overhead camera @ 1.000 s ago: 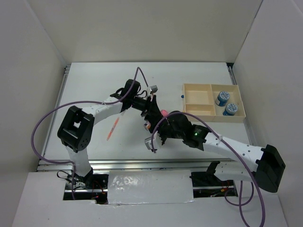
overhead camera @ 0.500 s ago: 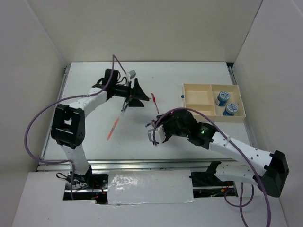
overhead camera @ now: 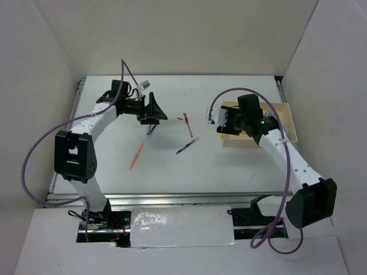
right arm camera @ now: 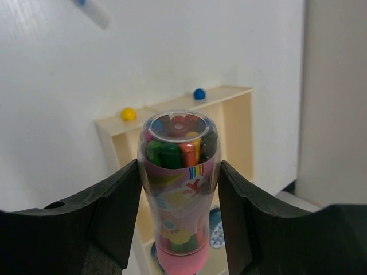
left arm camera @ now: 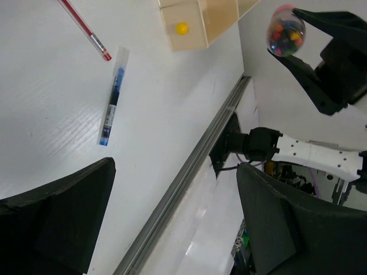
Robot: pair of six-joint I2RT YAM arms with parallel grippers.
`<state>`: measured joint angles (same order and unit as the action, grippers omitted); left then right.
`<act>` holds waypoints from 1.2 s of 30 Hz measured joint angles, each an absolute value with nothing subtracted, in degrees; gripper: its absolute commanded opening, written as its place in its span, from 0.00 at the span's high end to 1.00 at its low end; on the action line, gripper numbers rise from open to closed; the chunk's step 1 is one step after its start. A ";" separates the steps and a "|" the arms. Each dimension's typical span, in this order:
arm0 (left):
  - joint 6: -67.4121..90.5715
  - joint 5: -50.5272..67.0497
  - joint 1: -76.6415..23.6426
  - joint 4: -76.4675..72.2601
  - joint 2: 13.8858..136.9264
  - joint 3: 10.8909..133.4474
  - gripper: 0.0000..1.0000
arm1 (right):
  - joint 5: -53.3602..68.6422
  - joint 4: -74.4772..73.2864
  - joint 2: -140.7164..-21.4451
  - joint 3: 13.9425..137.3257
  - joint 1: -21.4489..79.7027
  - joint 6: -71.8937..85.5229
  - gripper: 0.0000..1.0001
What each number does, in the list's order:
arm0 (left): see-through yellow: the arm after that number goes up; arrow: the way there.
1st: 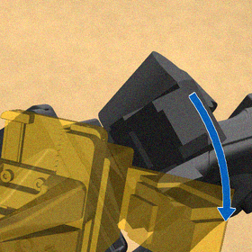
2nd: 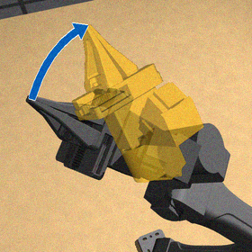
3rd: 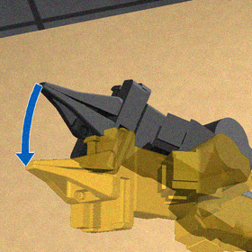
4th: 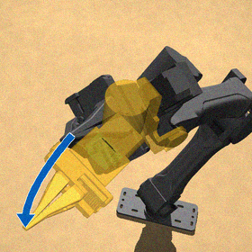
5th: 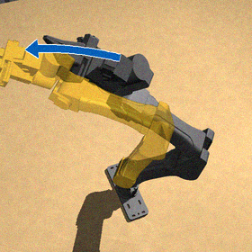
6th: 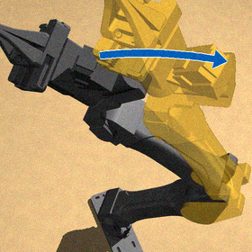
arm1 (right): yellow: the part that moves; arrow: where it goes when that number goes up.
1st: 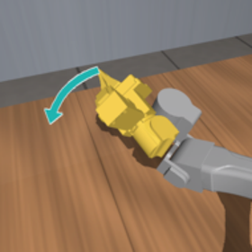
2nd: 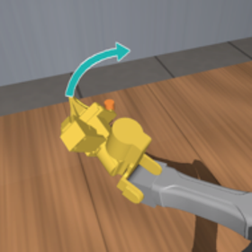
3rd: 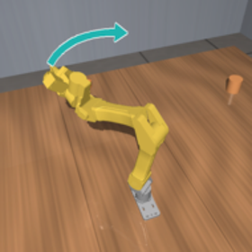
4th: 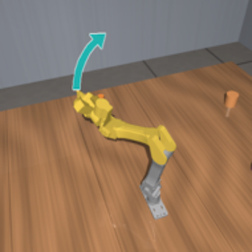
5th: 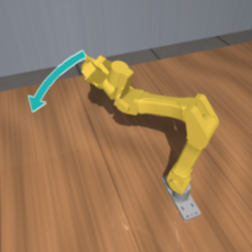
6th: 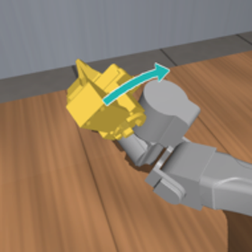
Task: Sort the stationery into containers
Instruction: Place the stationery in the storage box.
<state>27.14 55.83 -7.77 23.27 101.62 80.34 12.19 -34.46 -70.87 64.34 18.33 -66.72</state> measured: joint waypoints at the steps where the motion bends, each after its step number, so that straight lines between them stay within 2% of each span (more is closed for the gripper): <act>1: 26.68 55.77 -7.97 23.75 101.62 80.27 0.01 | 12.75 -35.51 -71.81 64.34 17.43 -67.00 1.00; 13: 22.52 53.39 -8.05 26.76 101.43 80.25 0.01 | 15.33 -39.70 -84.12 65.71 11.92 -70.54 0.98; 19: 22.46 52.69 -8.03 26.68 101.36 80.05 0.01 | 14.76 -39.97 -87.64 66.13 9.74 -71.57 0.93; 27: 22.31 51.42 -8.03 26.92 101.32 79.72 0.01 | 12.86 -39.97 -89.49 66.24 8.95 -72.99 0.76; 30: 21.96 49.82 -8.03 27.29 101.01 79.72 0.01 | 12.34 -39.88 -89.52 66.24 8.84 -73.38 0.65; 31: 21.37 49.10 -8.03 27.53 100.75 79.72 0.01 | 12.12 -39.88 -89.54 66.24 8.84 -73.49 0.57; 35: 20.36 46.37 -8.01 28.82 99.74 79.72 0.01 | 11.14 -39.88 -90.04 66.24 8.84 -73.82 0.45; 36: 19.77 45.78 -8.01 29.21 99.55 79.72 0.01 | 10.98 -39.88 -90.21 66.24 8.82 -73.84 0.39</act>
